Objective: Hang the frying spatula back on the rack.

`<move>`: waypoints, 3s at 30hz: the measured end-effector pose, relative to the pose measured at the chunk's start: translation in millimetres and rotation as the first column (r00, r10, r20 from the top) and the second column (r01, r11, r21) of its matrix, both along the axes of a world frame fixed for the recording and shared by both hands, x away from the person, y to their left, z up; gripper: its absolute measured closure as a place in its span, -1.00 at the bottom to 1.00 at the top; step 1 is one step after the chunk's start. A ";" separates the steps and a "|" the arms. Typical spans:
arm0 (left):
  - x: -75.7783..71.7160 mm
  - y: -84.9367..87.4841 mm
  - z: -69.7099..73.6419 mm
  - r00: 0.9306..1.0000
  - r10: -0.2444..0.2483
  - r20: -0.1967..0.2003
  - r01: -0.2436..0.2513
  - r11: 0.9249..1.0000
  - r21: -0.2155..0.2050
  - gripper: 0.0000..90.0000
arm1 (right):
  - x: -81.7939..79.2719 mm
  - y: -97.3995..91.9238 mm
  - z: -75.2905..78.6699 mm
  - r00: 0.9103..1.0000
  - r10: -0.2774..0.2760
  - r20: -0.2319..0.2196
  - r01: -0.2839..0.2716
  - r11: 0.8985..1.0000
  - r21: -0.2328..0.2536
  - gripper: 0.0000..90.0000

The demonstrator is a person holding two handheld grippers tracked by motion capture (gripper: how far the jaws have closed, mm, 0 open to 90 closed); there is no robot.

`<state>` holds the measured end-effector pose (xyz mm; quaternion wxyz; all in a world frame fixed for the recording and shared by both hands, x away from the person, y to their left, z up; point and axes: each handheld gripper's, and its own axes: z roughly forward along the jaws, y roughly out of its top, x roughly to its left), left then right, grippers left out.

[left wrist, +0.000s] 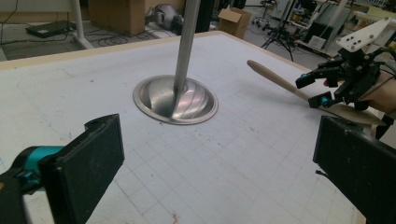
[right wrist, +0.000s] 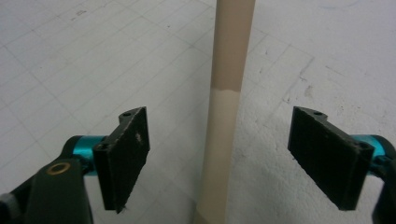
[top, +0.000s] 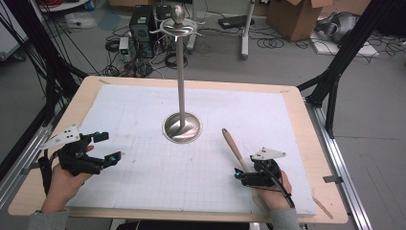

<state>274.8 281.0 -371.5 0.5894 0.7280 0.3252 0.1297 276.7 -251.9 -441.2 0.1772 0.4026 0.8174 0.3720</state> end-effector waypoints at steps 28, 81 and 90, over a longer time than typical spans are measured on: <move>0.3 2.4 -0.6 1.000 0.003 0.000 -0.003 1.000 -0.003 -0.95 | -4.8 1.9 -5.3 1.000 -0.002 -0.016 0.001 1.000 -0.017 0.53; -7.9 6.5 0.1 1.000 0.010 0.005 -0.010 1.000 -0.010 -0.95 | 1.3 -9.6 43.2 0.983 0.144 0.118 -0.160 0.976 0.147 0.73; -11.7 9.6 3.2 1.000 0.017 0.015 -0.016 1.000 -0.022 -0.95 | 0.1 -10.4 52.7 0.980 0.151 0.127 -0.172 0.968 0.183 0.74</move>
